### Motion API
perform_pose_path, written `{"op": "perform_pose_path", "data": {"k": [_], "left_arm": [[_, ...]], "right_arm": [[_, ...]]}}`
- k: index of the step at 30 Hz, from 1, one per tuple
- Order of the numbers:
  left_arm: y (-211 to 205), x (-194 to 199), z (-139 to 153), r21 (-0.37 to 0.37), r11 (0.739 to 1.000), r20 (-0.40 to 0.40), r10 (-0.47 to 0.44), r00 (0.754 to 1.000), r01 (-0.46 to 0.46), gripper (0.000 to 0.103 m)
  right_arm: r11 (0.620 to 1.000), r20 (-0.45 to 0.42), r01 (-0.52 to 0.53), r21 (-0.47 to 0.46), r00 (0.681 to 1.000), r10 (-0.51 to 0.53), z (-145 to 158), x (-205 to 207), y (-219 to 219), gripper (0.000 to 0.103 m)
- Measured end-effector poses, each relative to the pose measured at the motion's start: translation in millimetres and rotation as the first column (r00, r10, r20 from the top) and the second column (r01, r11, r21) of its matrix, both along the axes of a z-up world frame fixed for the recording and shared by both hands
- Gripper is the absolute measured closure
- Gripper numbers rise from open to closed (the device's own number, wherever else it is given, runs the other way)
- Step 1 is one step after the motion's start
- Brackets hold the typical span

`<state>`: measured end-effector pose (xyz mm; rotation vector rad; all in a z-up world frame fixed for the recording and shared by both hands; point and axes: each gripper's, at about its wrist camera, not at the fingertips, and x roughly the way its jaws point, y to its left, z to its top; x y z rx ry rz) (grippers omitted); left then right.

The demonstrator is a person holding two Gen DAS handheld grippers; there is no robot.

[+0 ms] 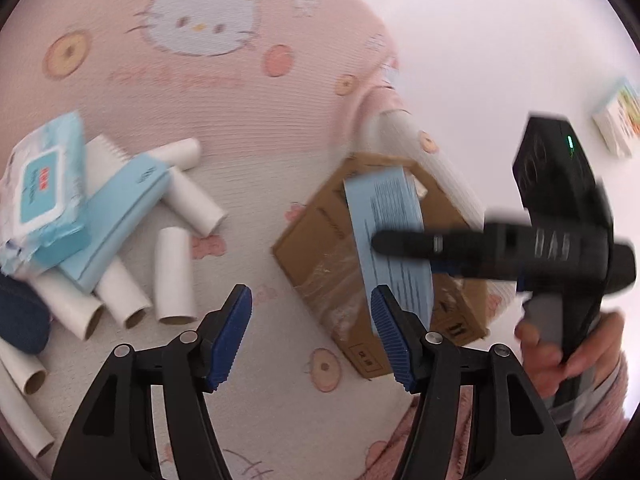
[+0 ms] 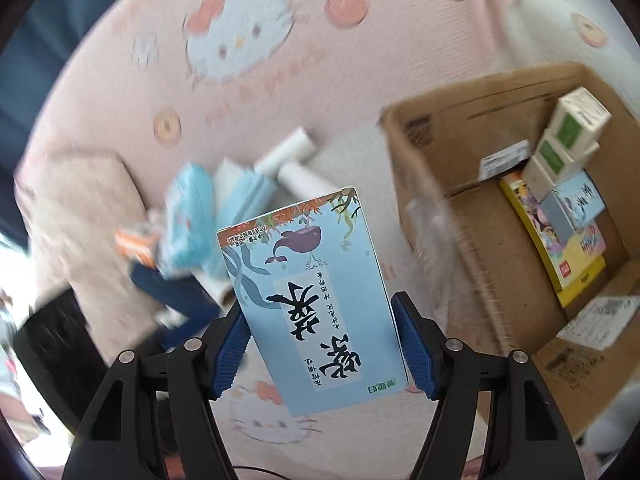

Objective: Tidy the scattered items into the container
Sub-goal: 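Lift the light-blue box with the right gripper and carry it over the cardboard box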

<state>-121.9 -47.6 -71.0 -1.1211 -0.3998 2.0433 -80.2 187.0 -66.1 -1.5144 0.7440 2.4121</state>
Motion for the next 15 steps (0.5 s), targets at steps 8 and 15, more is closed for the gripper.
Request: {"op": "perform_pose_path", "data": {"k": [8,15], "left_arm": [[30.0,8.2,34.5,0.039,0.999,-0.088,-0.009,0.996,0.013,0.032],[77.7,4.8,57.6,0.036,0.997,-0.132,-0.062,0.989,0.067,0.029]], "right_arm": [[0.990,-0.096,0.107,-0.096,0.989,-0.116,25.4,16.7,36.8,0.036],[0.947,-0.132,0.218,-0.236,0.958,-0.254,24.9,37.8,75.9,0.036]]}}
